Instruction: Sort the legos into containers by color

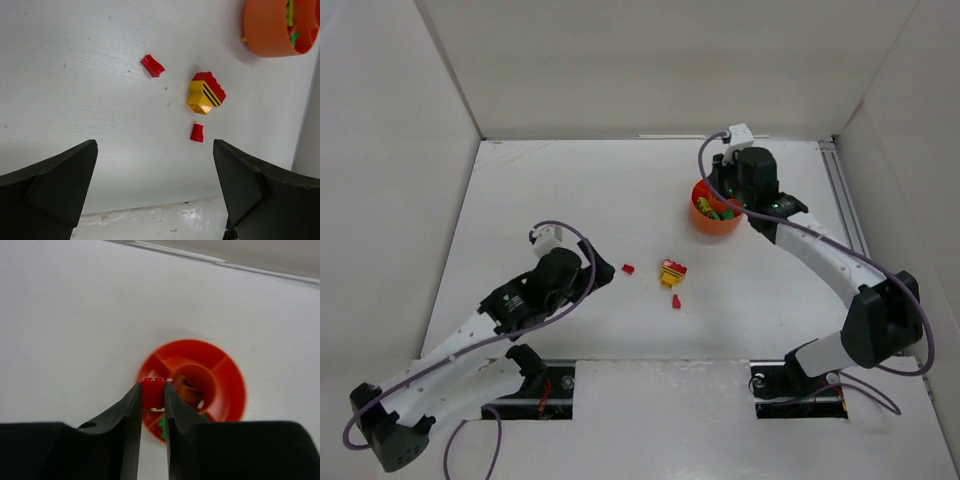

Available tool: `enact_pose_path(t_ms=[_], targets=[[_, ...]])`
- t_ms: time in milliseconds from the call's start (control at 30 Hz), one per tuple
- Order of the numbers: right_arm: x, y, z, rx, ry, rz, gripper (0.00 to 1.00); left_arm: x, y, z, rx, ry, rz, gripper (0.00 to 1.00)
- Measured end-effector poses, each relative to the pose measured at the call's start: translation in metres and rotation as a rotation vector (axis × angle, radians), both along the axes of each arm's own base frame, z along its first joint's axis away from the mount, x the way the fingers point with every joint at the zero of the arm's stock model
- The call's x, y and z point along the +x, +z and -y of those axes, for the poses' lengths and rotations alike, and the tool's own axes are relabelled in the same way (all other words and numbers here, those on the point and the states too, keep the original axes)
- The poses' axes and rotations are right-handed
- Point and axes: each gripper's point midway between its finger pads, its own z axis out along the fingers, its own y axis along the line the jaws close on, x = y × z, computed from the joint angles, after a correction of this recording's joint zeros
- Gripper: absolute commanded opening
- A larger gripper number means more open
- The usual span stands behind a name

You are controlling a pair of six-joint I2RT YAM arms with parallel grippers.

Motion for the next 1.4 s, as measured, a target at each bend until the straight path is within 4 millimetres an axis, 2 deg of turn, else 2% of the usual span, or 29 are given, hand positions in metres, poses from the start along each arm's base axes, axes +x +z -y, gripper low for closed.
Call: enact_pose_path(t_ms=[100, 233, 333, 433, 600, 733, 833, 867, 900, 967, 1033, 1167, 1300, 1400], targets=[[0.014, -0.005, 0.052, -0.034, -0.132, -0.026, 0.11, 0.013, -0.010, 0.010, 0.057, -0.017, -0.034, 1.00], [0.023, -0.034, 0.098, -0.094, -0.236, -0.123, 0.11, 0.036, -0.018, 0.021, 0.078, -0.036, -0.052, 1.00], [0.031, -0.054, 0.120, -0.115, -0.277, -0.188, 0.11, 0.059, -0.028, 0.020, 0.060, -0.037, -0.088, 0.96], [0.037, -0.070, 0.134, -0.121, -0.288, -0.238, 0.13, 0.078, -0.043, 0.012, 0.058, -0.030, -0.125, 0.96], [0.038, -0.085, 0.132, -0.127, -0.265, -0.280, 0.15, 0.081, -0.069, 0.019, 0.078, -0.093, -0.198, 0.94], [0.039, -0.089, 0.127, -0.123, -0.237, -0.289, 0.18, 0.082, -0.081, 0.023, 0.094, -0.128, -0.232, 0.93], [0.041, -0.089, 0.124, -0.119, -0.222, -0.290, 0.29, 0.085, -0.087, 0.027, 0.098, -0.140, -0.242, 0.91], [0.043, -0.088, 0.124, -0.120, -0.218, -0.288, 0.37, 0.086, -0.089, 0.027, 0.102, -0.145, -0.248, 0.90], [0.045, -0.089, 0.123, -0.119, -0.216, -0.288, 0.40, 0.087, -0.091, 0.029, 0.104, -0.150, -0.253, 0.89], [0.047, -0.090, 0.122, -0.121, -0.211, -0.288, 0.41, 0.088, -0.096, 0.031, 0.108, -0.160, -0.266, 0.89], [0.048, -0.092, 0.121, -0.120, -0.208, -0.292, 0.49, 0.087, -0.101, 0.034, 0.114, -0.170, -0.278, 0.88], [0.048, -0.093, 0.120, -0.121, -0.200, -0.295, 0.51, 0.087, -0.104, 0.045, 0.132, -0.201, -0.285, 0.85], [0.045, -0.086, 0.121, -0.117, -0.202, -0.284, 0.51, 0.089, -0.105, 0.051, 0.147, -0.219, -0.278, 0.80], [0.037, -0.066, 0.124, -0.110, -0.213, -0.241, 0.52, 0.089, -0.109, 0.051, 0.174, -0.222, -0.279, 0.76]])
